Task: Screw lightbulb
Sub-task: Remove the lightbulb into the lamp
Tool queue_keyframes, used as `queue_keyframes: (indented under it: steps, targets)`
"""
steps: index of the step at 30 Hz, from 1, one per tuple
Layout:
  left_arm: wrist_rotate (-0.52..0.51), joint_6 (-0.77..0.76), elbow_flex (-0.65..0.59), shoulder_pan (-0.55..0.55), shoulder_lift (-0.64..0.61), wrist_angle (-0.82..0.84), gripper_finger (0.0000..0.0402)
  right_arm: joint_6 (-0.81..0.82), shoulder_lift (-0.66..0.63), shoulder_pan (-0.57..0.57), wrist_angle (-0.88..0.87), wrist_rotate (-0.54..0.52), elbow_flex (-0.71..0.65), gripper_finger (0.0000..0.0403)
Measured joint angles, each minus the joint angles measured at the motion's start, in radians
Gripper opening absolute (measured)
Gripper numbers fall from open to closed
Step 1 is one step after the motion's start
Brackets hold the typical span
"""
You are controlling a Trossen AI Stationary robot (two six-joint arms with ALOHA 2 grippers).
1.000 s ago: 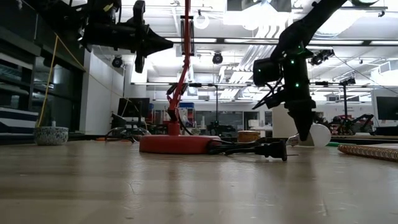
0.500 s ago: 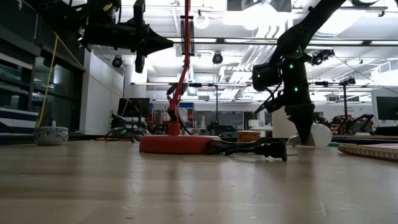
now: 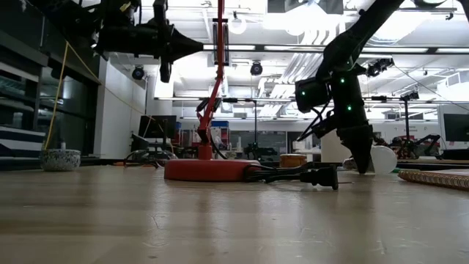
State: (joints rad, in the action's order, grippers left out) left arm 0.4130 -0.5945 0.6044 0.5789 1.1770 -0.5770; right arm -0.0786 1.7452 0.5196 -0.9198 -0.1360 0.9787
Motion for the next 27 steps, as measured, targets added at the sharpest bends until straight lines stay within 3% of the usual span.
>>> queue_keyframes:
  steps: [5,8,12,16,20,27]
  targets:
    - [0.079,-0.062,-0.063,0.025,-0.032,-0.043,0.0,0.019,0.0,-0.032,-0.002,0.015,0.0,0.0157]
    - [0.062,-0.137,-0.18,0.017,-0.076,-0.202,0.0,0.019,0.0,-0.047,0.004,0.017,0.0,0.0168]
    - [-0.075,-0.253,-0.395,-0.034,-0.137,-0.498,0.0,0.006,0.0,-0.059,0.013,0.024,0.0,0.0162]
    - [-0.254,-0.31,-0.559,-0.148,-0.191,-0.656,0.0,-0.012,-0.002,-0.063,0.021,0.043,0.0,0.0153]
    - [-0.428,-0.229,-0.575,-0.325,-0.225,-0.683,0.0,-0.005,-0.002,-0.062,0.027,0.05,0.0,0.016]
    - [-0.598,-0.075,-0.588,-0.565,-0.216,-0.647,0.0,0.036,-0.003,-0.062,0.056,0.093,0.001,0.0156]
